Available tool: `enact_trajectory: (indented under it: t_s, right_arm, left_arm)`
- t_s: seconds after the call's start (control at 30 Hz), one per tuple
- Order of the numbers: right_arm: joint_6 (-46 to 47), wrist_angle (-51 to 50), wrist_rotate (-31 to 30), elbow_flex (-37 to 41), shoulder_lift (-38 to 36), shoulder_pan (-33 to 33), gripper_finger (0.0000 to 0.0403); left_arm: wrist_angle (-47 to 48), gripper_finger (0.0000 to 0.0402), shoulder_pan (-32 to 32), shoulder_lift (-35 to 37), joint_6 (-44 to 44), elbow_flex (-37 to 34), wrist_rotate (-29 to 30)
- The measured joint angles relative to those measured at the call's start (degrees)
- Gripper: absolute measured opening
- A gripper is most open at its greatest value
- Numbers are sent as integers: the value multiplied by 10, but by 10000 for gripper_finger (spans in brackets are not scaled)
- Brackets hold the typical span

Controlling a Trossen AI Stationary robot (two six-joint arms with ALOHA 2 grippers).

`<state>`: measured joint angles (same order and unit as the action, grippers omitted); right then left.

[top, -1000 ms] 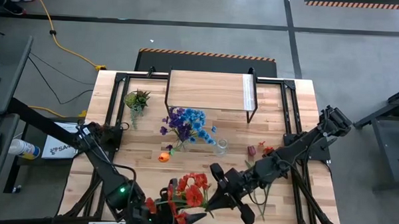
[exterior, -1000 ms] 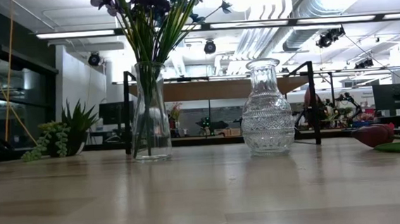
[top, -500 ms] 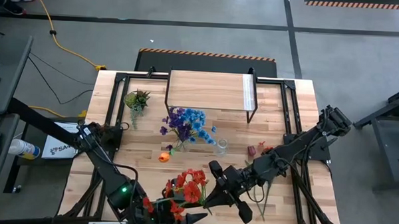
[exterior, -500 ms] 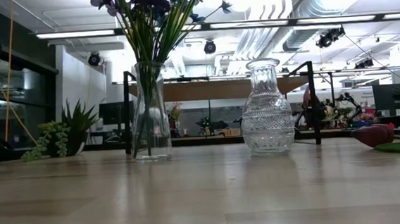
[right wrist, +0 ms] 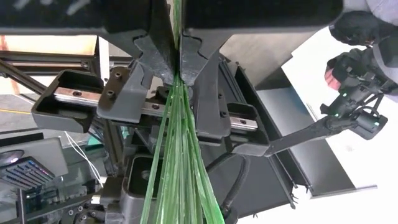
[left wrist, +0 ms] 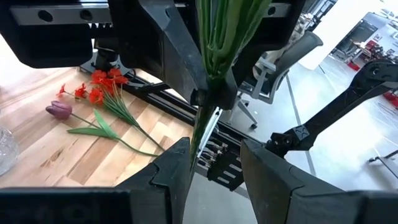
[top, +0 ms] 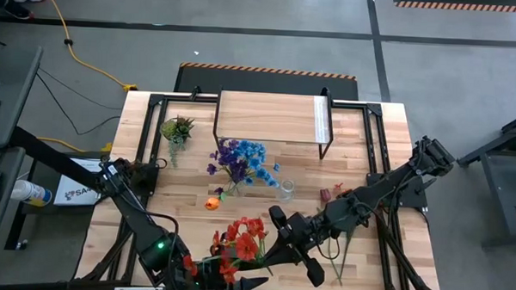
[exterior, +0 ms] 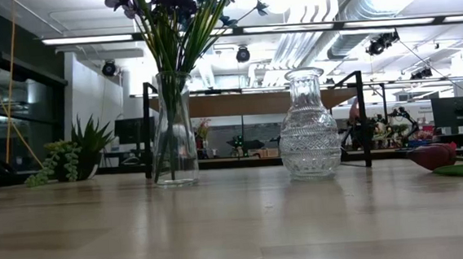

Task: Pick and place flowers into a vace then onto a shelf
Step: Put the left red flower into the right transparent crystal vase

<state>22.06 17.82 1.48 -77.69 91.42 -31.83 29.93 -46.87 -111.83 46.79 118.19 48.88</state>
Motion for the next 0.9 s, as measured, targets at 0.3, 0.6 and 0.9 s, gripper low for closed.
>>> enact_trajectory:
  t_s: [0.3, 0.6, 0.9]
  right_arm:
    - [0, 0, 0, 0, 0, 3, 0]
    - [0, 0, -1, 0, 0, 4, 0]
    - [0, 0, 0, 0, 0, 4, 0]
  left_arm:
    - [0, 177, 0, 0, 0, 0, -4]
    - [0, 177, 0, 0, 0, 0, -4]
    - [0, 177, 22, 0, -1, 0, -22]
